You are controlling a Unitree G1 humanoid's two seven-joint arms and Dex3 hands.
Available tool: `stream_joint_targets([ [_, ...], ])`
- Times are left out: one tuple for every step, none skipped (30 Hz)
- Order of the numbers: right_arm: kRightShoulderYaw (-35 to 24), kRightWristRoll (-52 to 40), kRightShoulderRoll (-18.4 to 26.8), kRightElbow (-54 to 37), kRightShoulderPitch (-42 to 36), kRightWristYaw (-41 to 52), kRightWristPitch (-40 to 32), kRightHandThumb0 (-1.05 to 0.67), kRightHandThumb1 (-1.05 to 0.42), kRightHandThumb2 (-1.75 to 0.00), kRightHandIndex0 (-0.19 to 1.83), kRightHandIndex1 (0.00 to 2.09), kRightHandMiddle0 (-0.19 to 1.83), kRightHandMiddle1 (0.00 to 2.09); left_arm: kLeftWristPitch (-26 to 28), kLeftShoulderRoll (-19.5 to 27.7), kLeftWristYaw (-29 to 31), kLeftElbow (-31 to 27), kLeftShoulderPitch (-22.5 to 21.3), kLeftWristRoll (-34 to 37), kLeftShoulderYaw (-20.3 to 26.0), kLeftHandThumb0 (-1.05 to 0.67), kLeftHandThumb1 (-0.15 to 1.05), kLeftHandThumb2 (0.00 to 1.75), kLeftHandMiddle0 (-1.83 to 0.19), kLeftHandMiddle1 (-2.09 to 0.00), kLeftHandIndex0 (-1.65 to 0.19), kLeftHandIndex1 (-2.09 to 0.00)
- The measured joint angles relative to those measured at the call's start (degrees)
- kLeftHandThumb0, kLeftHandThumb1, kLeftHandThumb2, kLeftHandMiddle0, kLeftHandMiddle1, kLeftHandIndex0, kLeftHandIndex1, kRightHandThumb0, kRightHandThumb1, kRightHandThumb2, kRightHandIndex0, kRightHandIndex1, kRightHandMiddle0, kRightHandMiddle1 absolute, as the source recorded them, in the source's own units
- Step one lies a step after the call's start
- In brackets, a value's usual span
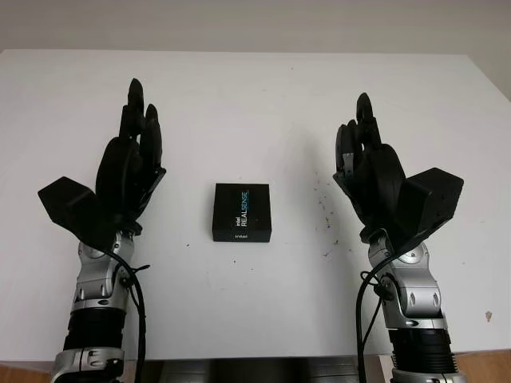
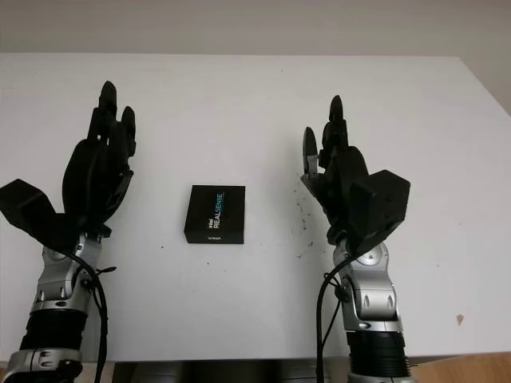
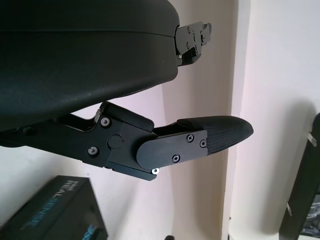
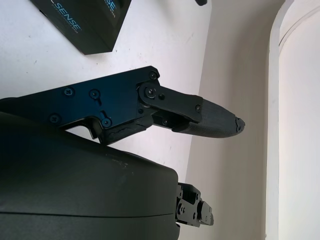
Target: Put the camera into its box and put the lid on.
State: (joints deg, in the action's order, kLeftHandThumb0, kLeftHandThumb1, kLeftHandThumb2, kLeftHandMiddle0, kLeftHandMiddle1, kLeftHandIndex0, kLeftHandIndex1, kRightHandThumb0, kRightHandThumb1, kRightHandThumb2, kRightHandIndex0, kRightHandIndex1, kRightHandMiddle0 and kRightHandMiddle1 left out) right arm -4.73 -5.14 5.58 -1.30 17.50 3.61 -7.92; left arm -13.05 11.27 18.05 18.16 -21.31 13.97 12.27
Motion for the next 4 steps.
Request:
stream_joint_targets([
  [0.0, 0.0, 0.0, 0.0, 0.0, 0.2, -0.1, -0.68, -1.05, -0.67, -0.19, 0.0, -0.19, 0.0, 0.0, 0.0, 0.0, 0.0, 0.2, 0.0, 0.0, -0.74, 1.05, 0.62, 0.19, 0.0, 0.19, 0.0],
  [0.0, -0.1, 0.0, 0.0, 0.0, 0.4, -0.2, -0.68, -1.05, -0.66, -0.19, 0.0, -0.19, 0.0, 0.0, 0.0, 0.0, -0.1, 0.4, 0.0, 0.0, -0.74, 1.05, 0.62, 0.19, 0.0, 0.19, 0.0],
  [-0.1, -0.3, 0.0, 0.0, 0.0, 0.5, -0.2, -0.68, -1.05, -0.65, -0.19, 0.0, -0.19, 0.0, 0.0, 0.0, 0.0, -0.4, 0.6, 0.0, -0.1, -0.74, 1.05, 0.62, 0.19, 0.0, 0.19, 0.0],
  [-0.1, -0.4, 0.0, 0.0, 0.0, 0.6, -0.2, -0.68, -1.05, -0.65, -0.19, 0.0, -0.19, 0.0, 0.0, 0.0, 0.0, -0.6, 0.8, 0.0, -0.1, -0.73, 1.05, 0.62, 0.19, 0.0, 0.19, 0.0],
])
